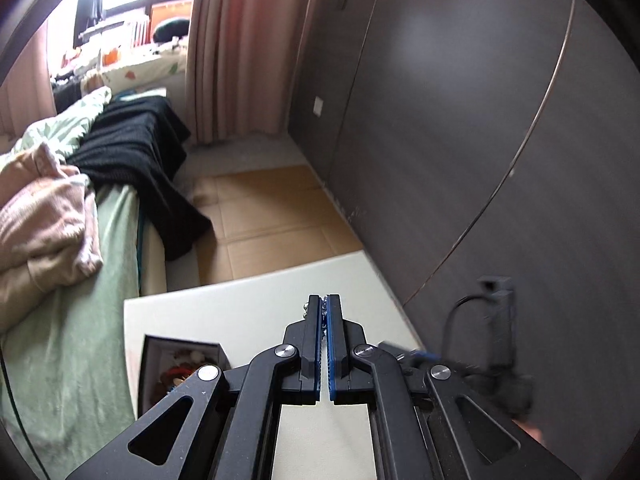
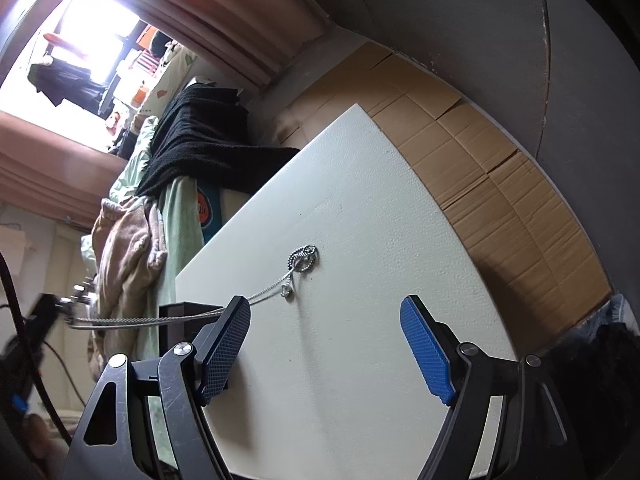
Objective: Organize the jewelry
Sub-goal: 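Lift the silver ball chain with left while right grasps the small silver ring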
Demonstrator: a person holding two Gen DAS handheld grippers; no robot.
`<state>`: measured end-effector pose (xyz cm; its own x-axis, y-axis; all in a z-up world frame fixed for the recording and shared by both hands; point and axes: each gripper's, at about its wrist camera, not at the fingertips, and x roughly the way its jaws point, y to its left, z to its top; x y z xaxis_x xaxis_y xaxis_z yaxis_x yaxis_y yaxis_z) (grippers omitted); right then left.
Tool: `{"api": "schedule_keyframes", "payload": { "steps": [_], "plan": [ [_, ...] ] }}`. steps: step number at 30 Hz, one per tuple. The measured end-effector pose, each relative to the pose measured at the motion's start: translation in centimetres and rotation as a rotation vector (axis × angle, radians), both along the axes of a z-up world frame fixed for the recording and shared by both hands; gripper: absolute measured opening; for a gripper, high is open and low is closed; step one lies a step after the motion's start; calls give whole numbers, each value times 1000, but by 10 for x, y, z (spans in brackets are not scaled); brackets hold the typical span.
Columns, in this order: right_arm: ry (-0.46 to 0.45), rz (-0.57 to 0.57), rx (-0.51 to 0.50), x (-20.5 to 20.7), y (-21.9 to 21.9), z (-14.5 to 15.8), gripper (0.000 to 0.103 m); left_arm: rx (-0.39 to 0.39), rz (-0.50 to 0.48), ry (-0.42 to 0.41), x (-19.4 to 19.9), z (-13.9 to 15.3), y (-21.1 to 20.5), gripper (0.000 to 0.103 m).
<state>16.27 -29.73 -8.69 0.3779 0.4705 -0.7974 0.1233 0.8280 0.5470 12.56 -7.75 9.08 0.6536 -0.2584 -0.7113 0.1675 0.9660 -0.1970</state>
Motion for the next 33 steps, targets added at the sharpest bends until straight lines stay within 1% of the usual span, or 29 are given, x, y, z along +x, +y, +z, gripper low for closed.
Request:
{"api": "schedule_keyframes", "payload": {
  "steps": [2, 5, 8, 10, 12, 14, 17, 18, 20, 26, 27, 31, 33],
  "plan": [
    [-1, 23, -6, 1, 8, 0, 78, -4, -1, -25, -5, 16, 3, 1],
    [-4, 59, 9, 3, 17, -2, 78, -12, -2, -42, -10, 33, 9, 1],
    [-15, 86, -16, 6, 29, -3, 78, 10, 11, -79, -16, 54, 15, 1],
    [-24, 109, -29, 10, 36, -4, 77, 18, 22, -94, -18, 62, 22, 1],
    [-32, 150, -44, 15, 49, -7, 71, 22, 36, -107, -20, 69, 30, 1],
    [-29, 182, -64, 20, 58, -10, 57, 21, 52, -114, -21, 75, 39, 1],
    [-27, 257, -109, 29, 75, -14, 50, 17, 68, -120, -25, 80, 50, 1],
    [-30, 274, -123, 28, 79, -15, 48, 12, 71, -120, -24, 82, 53, 1],
    [-37, 341, -181, 27, 97, -17, 48, 2, 78, -123, -24, 85, 60, 1],
    [-35, 519, -244, 13, 144, -28, 47, 9, 103, -145, -27, 96, 77, 1],
    [-33, 535, -262, 12, 149, -31, 47, 9, 109, -148, -26, 97, 81, 1],
    [-13, 567, -357, 7, 160, -40, 37, 8, 126, -159, -26, 103, 95, 1],
    [-8, 569, -390, 7, 159, -42, 37, 7, 134, -162, -26, 105, 101, 1]
  ]
}}
